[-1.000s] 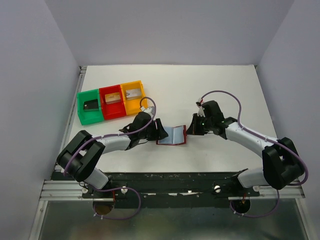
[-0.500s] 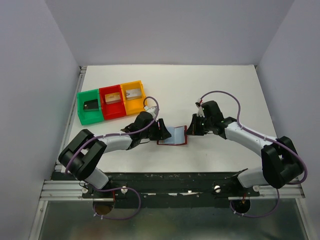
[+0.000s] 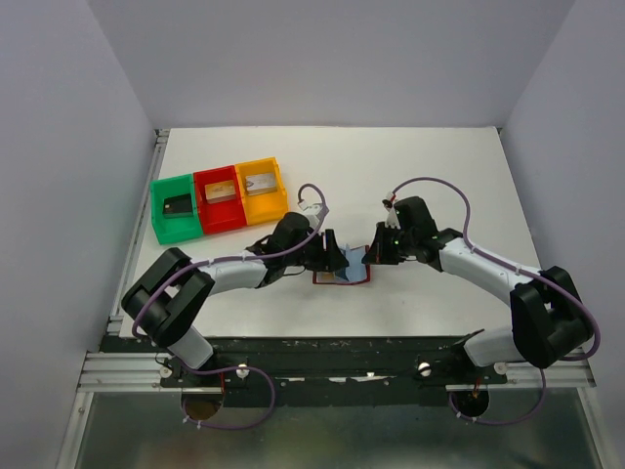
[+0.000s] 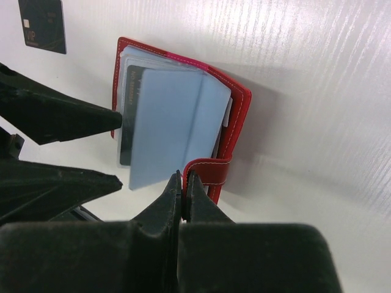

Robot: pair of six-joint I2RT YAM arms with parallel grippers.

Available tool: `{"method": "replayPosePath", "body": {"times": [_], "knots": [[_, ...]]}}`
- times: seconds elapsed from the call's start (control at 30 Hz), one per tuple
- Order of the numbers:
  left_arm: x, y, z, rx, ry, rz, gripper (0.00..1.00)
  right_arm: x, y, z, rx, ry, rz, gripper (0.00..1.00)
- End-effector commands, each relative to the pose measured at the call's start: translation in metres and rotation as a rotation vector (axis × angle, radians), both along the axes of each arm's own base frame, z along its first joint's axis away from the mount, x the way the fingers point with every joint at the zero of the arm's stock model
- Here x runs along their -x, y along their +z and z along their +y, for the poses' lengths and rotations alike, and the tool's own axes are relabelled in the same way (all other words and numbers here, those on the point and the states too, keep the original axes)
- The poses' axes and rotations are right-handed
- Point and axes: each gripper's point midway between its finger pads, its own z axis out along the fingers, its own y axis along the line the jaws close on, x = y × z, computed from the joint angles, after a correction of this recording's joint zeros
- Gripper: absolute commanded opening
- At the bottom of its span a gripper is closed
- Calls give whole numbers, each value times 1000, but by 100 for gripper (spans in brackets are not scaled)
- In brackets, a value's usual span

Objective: Take the credit cards out of the card holder
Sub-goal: Remove the credit card from the card holder.

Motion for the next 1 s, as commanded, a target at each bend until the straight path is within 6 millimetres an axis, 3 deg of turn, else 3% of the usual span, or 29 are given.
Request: {"method": "replayPosePath", "body": {"times": [0.0,0.37,0.53,0.6,0.73,0.8,0.97], "knots": [[8,16,-19,39,-105,-58,61,3,-5,-1,5,17,1,1],[17,17,-47,53,-248,-53,61,4,-10,-10,41,-21,10,0],[16,13,-51,46,-260,-43,61,6,-16,-18,78,-50,26,1],[15,13,-51,43,-255,-44,61,6,-17,-23,100,-72,28,8],[10,22,-40,27,-196,-91,62,4,-12,-37,154,-124,4,39],[7,30,-33,30,-156,-113,63,2,-6,-43,180,-148,-12,50],[-4,54,-5,82,-37,-153,63,-4,26,-46,169,-160,-79,56]]}}
